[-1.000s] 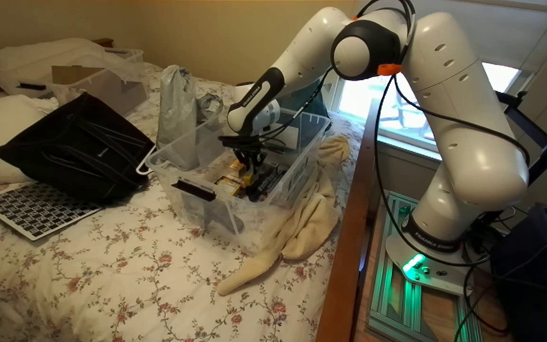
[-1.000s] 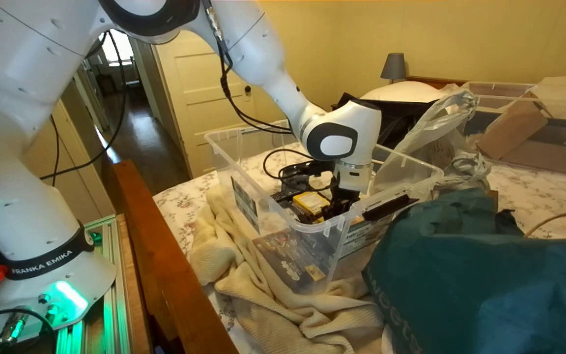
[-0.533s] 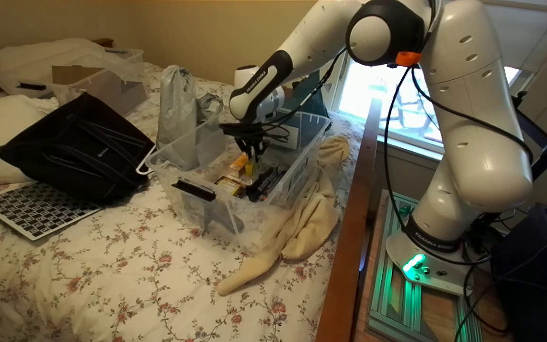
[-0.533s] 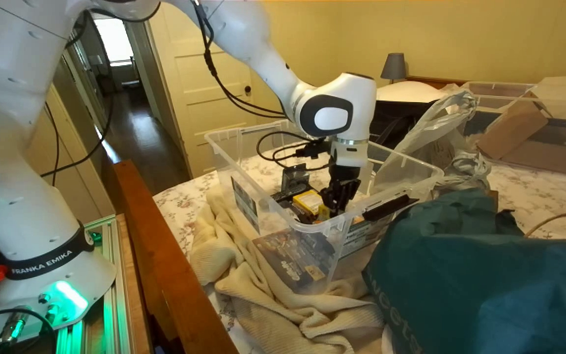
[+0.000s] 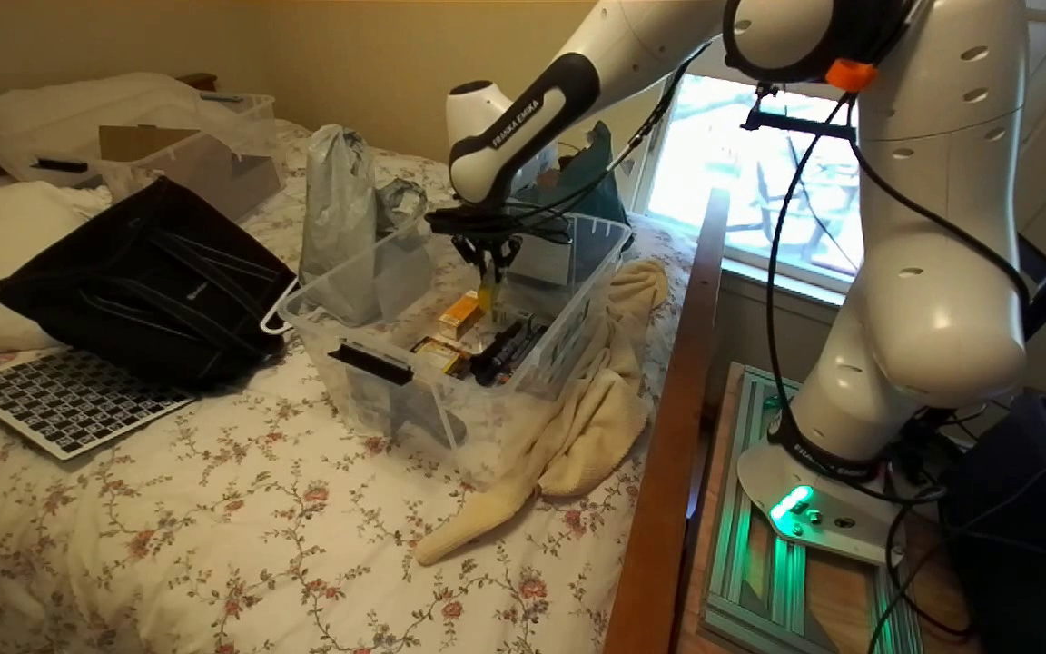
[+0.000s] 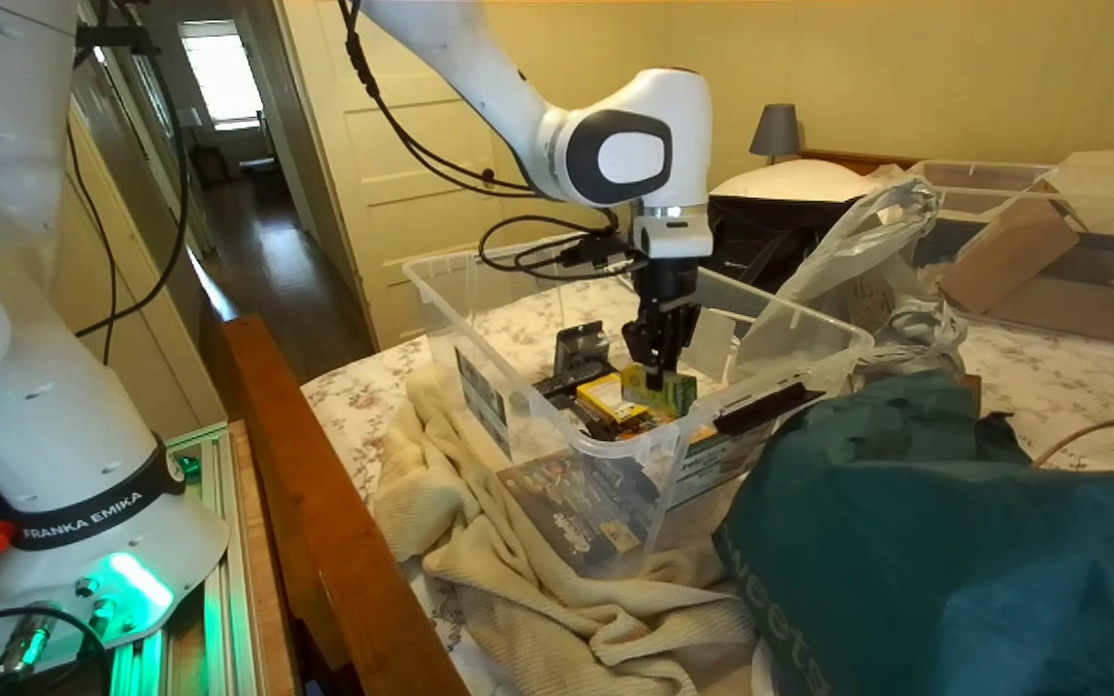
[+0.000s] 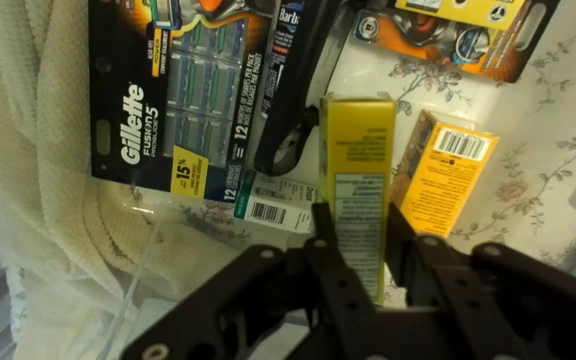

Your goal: Move the yellow box in the storage bin to the bed

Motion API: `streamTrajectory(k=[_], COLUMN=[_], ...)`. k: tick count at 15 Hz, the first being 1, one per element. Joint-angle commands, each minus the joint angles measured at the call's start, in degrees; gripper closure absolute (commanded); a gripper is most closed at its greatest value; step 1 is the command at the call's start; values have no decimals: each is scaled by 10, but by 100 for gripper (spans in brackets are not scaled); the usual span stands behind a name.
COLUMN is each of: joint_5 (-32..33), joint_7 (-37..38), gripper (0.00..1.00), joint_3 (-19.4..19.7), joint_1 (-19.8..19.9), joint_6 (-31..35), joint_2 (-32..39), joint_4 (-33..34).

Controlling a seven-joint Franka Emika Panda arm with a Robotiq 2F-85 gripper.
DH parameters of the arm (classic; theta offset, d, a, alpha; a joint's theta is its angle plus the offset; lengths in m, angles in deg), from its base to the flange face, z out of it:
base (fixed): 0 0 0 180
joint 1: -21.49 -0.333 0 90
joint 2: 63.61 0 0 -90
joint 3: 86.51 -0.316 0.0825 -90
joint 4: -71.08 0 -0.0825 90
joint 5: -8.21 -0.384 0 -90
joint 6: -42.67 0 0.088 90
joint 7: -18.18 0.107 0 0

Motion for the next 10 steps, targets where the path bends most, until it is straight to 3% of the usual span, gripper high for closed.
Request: streamTrajectory(k=[1, 10], joint_5=[73, 244], joint_7=[44, 102], gripper=[93, 93], joint_3=[11, 1], joint_1=[-23, -25], joint_6=[-1, 41], joint_2=[-60, -113], joint_4=[-41, -37])
